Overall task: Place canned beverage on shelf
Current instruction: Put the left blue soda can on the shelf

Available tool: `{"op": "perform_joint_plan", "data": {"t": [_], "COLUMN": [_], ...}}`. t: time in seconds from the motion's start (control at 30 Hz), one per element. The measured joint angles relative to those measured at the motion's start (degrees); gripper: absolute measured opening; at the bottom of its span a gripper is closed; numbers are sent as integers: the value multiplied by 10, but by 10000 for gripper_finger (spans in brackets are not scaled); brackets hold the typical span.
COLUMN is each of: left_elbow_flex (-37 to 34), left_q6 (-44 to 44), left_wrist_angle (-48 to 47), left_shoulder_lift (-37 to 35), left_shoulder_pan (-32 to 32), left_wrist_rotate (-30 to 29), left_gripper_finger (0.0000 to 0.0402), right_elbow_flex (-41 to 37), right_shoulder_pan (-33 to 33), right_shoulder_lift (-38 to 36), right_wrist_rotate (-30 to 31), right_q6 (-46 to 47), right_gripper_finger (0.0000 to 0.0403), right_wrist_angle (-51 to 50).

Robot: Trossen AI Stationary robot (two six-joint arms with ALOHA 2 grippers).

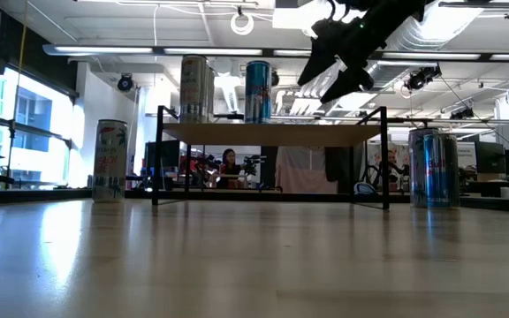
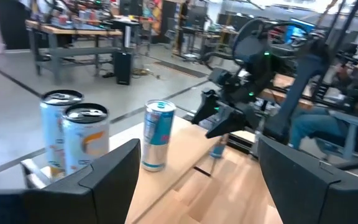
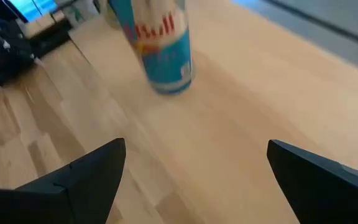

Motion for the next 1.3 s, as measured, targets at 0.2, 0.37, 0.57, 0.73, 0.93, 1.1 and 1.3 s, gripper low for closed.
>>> {"op": "perform_joint_plan", "data": {"t": [0.2,0.37,0.57,0.73,0.93,1.1,1.3], "left_elbow_flex": [0,0,0,0,0,0,0], "left_q6": [0,0,0,0,0,1,1], "left_wrist_angle": [-2,-2,-3,-3,-3,-8,-25], "left_shoulder_lift": [1,1,1,1,1,1,1], "left_shoulder_pan": [0,0,0,0,0,0,0], "left_wrist_rotate": [27,28,28,26,26,24,23], "left_gripper_finger": [296,296,296,296,296,296,296], "right_elbow_flex": [0,0,0,0,0,-1,-1], "right_shoulder_pan": [25,50,65,65,69,73,76], "right_shoulder_lift": [0,0,1,1,1,18,82], "right_wrist_rotate": [-60,-89,-38,-36,6,98,86], "right_q6": [16,12,-9,-11,-27,-41,-67], "right_gripper_finger": [376,376,376,376,363,239,21], "right_wrist_angle": [15,64,96,116,119,113,191]}}
